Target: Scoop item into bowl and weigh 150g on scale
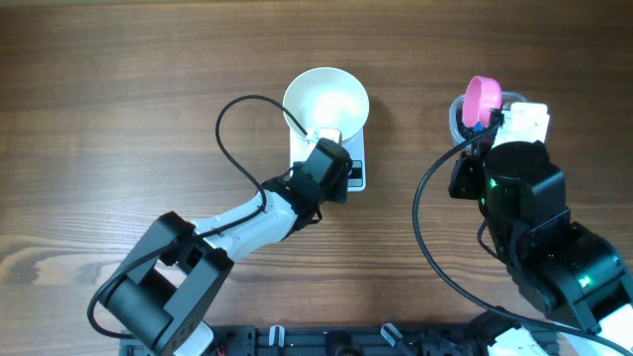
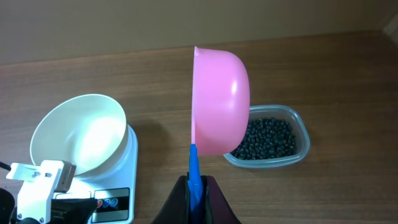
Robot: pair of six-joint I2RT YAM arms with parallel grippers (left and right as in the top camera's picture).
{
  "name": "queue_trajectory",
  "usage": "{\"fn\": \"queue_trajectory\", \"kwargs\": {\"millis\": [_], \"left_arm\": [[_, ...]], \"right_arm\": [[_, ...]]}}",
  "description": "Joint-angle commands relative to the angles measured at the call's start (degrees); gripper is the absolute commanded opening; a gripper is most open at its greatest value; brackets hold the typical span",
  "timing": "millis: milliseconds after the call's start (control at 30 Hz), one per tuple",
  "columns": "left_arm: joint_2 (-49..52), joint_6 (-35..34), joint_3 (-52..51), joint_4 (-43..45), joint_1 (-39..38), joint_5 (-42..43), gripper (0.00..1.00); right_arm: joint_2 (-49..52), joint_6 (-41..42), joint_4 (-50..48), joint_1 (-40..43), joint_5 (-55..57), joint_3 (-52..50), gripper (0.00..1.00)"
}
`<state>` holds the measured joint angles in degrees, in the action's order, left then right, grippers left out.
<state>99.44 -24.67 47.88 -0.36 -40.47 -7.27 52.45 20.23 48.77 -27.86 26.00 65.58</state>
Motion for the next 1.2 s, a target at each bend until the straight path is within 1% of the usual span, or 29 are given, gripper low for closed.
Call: {"fn": "queue_trajectory", "kwargs": {"millis": [0,767,967,1167], "left_arm": [[0.76,2.01,-0.42,0.39,0.26,1.29,0.04],[2.25,1.97,-0.42,0.87,0.66,1.31,0.04],[2.54,2.01,-0.42,0.85,2.16,3.67,0.04],[2.58,2.58,-0.42,0.83,2.25,4.07,0.04]], "right_arm": [[-0.04,-0.55,-0.31,0.35,1.01,1.16,0.04],[-0.04,-0.55,-0.31,0.35,1.03,1.16,0.04],[-0.04,-0.55,-0.33,0.35,1.03,1.16,0.04],[-0.04,-0.57,-0.35,0.35,1.03,1.16,0.04]]}}
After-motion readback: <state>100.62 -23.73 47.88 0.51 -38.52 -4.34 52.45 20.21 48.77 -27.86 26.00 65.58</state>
